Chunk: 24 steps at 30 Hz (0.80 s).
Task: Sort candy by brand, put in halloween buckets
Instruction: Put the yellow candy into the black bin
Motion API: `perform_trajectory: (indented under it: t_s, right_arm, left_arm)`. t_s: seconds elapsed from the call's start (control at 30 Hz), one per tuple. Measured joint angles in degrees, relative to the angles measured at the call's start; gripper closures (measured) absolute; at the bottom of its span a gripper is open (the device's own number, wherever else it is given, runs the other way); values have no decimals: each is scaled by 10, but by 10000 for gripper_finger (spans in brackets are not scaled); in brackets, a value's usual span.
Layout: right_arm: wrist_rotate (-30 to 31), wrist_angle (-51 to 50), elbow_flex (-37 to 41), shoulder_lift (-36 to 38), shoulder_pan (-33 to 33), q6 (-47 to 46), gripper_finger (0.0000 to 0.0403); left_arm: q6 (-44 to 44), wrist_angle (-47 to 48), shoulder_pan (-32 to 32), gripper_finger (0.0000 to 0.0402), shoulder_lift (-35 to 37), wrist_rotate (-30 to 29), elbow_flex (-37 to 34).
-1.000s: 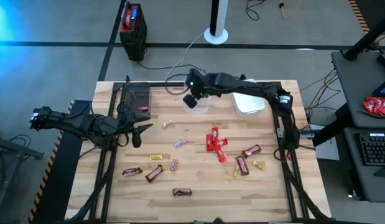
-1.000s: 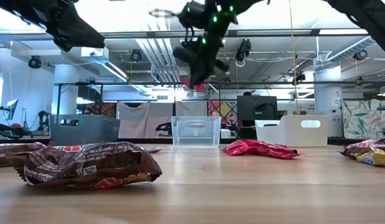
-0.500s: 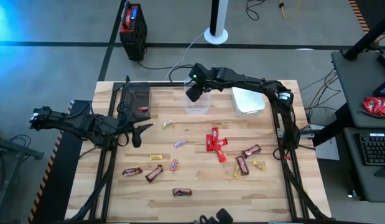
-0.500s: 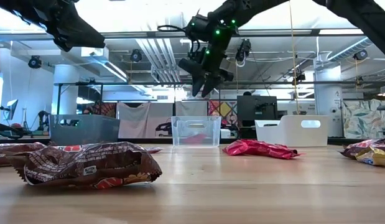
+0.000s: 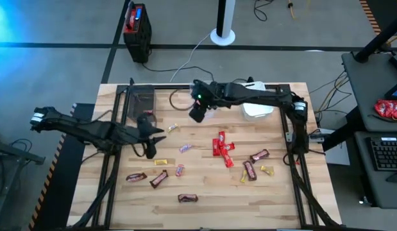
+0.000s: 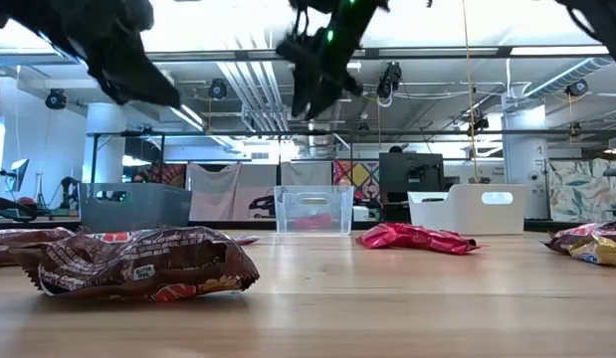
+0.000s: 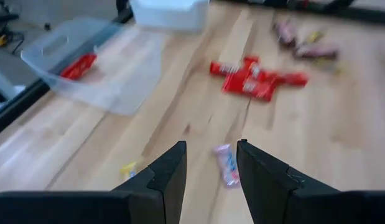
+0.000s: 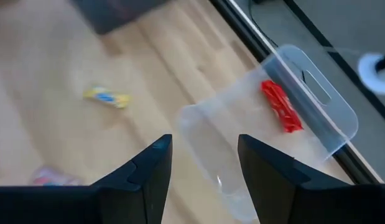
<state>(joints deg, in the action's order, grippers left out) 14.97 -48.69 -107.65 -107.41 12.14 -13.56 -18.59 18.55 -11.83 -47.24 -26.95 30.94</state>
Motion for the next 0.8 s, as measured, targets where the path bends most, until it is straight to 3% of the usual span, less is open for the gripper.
perform_trajectory:
  t_s: [0.2, 0.43, 0.7, 0.8]
  right_arm:
    - [1, 7, 37, 76, -44, -3, 223]
    - [14, 43, 112, 177, -60, -29, 222]
    - [17, 107, 233, 261, -60, -50, 222]
    - [16, 120, 273, 284, -60, -60, 222]
  left_arm:
    - [-38, 9, 11, 277, -112, -29, 29]
    - [-42, 139, 67, 277, -209, -18, 117]
    - [165, 131, 160, 277, -260, 150, 135]
    - [194, 118, 185, 277, -269, 196, 132]
